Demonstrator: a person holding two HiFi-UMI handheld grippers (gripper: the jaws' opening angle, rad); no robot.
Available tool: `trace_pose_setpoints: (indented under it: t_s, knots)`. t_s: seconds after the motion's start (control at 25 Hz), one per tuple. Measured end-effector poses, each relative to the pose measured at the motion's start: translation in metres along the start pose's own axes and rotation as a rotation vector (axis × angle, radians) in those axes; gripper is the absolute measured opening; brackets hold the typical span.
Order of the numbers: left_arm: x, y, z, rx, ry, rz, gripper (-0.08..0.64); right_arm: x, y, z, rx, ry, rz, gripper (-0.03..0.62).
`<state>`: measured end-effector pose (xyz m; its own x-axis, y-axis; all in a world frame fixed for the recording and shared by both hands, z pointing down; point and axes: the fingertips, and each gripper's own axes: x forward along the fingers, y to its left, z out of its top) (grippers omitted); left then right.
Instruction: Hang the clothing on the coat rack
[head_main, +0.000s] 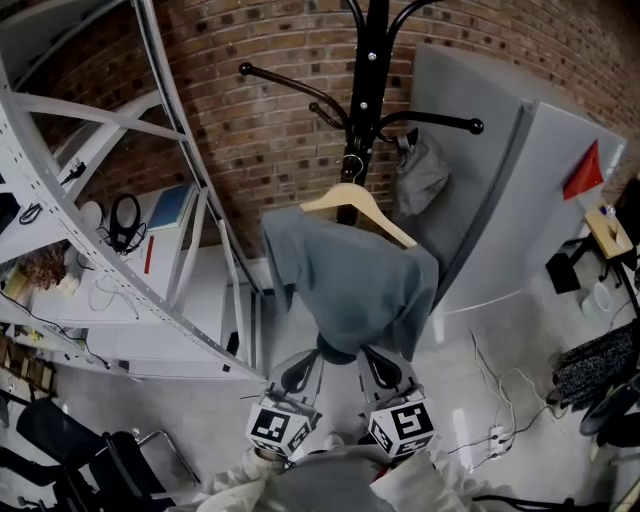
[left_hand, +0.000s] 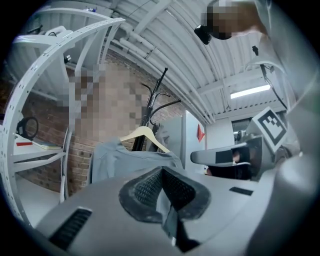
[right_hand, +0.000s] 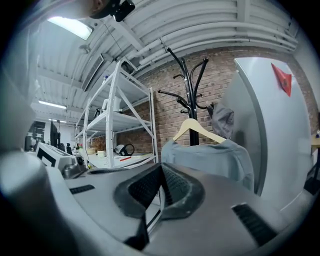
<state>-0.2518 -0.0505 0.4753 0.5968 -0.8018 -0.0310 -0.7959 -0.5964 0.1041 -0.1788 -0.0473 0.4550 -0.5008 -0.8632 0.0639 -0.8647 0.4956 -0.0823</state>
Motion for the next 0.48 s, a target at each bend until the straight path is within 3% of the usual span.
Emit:
trace_pose_setpoints:
  t_s: [0.48]
  knots:
    - [-0.007,-0.043,-0.011,0.003,-0.013,-0.025,0.008,-0.042,-0.009,-0.005,-0.009,0.0,-0.02,0.023]
